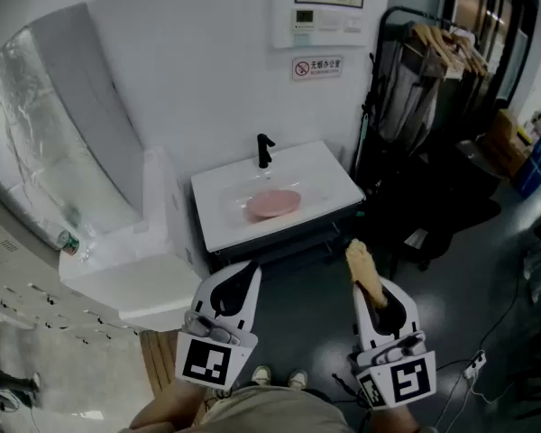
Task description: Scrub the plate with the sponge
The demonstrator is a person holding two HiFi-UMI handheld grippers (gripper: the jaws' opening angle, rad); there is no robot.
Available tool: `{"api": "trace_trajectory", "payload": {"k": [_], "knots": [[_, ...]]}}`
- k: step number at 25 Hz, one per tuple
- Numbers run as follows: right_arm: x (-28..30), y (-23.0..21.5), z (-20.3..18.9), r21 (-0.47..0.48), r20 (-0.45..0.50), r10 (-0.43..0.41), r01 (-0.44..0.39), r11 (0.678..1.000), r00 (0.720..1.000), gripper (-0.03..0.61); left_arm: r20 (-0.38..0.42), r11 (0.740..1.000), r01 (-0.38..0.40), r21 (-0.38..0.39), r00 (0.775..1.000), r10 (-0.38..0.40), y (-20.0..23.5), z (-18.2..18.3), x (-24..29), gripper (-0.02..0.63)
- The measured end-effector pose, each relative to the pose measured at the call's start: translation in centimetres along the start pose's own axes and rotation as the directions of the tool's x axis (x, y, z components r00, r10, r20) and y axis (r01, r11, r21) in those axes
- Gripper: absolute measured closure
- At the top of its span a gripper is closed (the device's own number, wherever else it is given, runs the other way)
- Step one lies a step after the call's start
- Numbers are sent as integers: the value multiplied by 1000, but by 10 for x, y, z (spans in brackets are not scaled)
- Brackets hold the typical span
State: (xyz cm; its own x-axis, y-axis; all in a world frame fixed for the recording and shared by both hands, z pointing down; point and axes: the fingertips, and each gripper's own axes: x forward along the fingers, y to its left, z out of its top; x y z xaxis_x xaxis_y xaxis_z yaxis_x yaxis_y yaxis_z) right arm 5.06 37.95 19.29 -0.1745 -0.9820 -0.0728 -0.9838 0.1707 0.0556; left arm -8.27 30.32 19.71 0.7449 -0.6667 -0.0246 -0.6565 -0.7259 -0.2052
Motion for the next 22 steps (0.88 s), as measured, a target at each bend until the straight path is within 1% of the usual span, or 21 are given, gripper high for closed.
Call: {"api": "trace_trajectory", "payload": {"k": [6, 13, 22], "knots": [[-2, -9, -1, 9, 11, 11, -11, 1000, 1000, 492, -9, 1000, -3, -8, 1000, 3, -8, -1, 7, 608], [-11, -21, -12, 23, -1, 50, -50, 998, 999, 492, -18, 1000, -9, -13, 1000, 9, -26, -4, 16, 608], [-24, -43, -19, 31, 9, 73, -74, 997, 997, 493, -19, 999, -37, -7, 999, 37, -51, -5, 22, 609]]}}
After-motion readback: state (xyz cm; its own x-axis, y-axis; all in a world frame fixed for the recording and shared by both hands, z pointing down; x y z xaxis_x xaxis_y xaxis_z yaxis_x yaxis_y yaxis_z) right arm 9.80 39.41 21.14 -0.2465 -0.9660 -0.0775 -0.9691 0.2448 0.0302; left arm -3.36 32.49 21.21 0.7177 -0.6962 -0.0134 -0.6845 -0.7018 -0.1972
